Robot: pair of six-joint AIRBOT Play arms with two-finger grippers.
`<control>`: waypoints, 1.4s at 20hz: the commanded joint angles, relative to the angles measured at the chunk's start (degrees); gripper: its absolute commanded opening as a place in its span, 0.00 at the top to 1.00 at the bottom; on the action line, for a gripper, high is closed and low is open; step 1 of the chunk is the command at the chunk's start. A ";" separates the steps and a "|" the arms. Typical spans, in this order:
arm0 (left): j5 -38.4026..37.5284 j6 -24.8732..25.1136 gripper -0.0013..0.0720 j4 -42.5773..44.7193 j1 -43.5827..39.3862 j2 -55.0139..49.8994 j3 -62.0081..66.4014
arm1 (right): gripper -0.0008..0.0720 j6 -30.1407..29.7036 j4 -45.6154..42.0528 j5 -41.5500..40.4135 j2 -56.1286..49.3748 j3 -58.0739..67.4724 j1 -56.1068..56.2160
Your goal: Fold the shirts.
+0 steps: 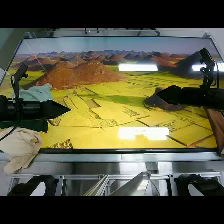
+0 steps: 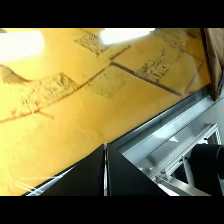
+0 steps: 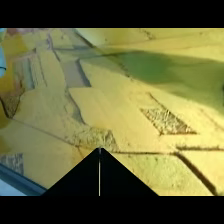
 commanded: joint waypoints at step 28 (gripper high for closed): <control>12.33 -12.07 0.58 47.69 7.28 -65.40 59.67 | 0.97 0.00 1.09 -2.99 0.04 -0.02 0.04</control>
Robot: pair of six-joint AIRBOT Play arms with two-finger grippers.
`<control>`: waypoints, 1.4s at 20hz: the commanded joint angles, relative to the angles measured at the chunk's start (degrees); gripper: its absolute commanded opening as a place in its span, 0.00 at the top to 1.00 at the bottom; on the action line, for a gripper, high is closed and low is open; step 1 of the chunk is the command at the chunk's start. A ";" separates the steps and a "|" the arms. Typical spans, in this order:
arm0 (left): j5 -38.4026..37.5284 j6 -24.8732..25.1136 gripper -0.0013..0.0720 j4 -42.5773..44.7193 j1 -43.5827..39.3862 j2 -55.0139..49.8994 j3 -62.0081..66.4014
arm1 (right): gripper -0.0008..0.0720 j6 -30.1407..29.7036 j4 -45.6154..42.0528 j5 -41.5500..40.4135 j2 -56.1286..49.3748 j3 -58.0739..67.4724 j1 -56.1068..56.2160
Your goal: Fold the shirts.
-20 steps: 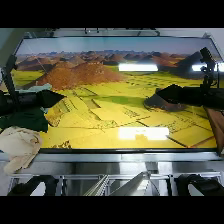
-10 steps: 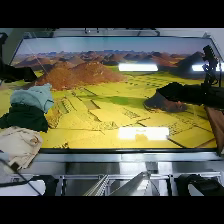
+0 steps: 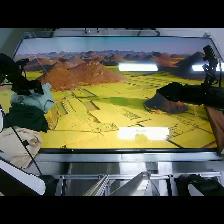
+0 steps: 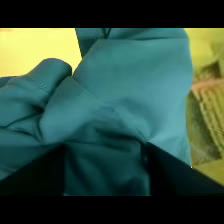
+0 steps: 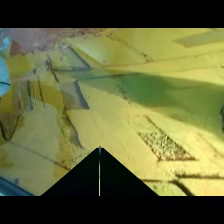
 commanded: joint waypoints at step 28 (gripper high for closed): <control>8.59 -5.01 0.01 -32.59 -40.61 24.30 -16.15 | 0.26 -0.87 -0.24 22.40 -2.05 -0.55 -13.97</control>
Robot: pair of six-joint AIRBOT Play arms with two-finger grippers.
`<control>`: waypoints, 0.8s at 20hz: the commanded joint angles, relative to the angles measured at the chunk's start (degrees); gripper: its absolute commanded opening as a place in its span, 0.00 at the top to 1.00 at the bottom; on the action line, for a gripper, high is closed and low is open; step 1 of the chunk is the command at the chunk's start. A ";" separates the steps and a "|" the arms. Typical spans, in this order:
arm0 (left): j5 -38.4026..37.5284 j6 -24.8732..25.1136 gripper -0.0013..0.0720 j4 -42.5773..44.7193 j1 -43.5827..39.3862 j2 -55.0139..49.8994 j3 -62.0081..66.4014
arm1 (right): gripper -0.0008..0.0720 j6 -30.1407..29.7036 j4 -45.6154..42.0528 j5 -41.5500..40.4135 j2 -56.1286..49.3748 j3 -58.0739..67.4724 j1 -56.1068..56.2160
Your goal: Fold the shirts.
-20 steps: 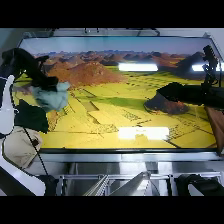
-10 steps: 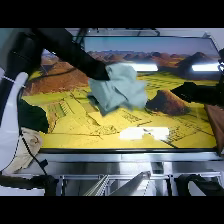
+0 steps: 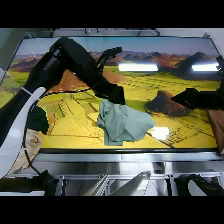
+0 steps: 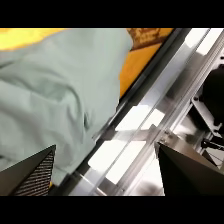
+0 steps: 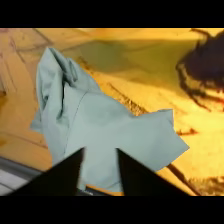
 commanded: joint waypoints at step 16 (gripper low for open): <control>-30.14 4.55 0.09 -10.14 -0.61 4.39 -50.25 | 0.63 -18.73 28.37 -18.58 -26.01 -14.49 21.68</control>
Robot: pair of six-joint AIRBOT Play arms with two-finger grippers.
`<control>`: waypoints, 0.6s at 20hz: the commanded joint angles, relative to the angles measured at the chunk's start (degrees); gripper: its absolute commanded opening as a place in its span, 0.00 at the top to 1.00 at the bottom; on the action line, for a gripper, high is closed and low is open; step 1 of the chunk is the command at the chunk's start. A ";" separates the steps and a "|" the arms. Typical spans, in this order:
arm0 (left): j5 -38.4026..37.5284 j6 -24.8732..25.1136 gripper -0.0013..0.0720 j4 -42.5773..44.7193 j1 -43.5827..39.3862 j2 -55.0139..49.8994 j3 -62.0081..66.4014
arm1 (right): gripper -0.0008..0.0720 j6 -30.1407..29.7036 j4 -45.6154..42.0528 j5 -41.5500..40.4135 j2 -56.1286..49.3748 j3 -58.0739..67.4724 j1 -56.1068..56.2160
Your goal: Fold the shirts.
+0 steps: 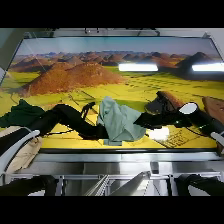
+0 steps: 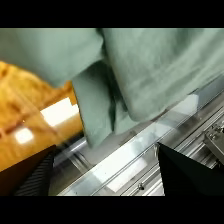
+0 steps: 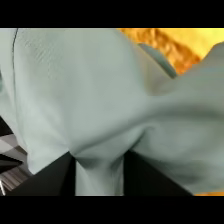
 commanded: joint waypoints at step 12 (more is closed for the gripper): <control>19.61 1.33 0.96 1.73 3.23 11.17 25.62 | 0.97 -16.39 28.02 15.26 23.50 4.46 -21.79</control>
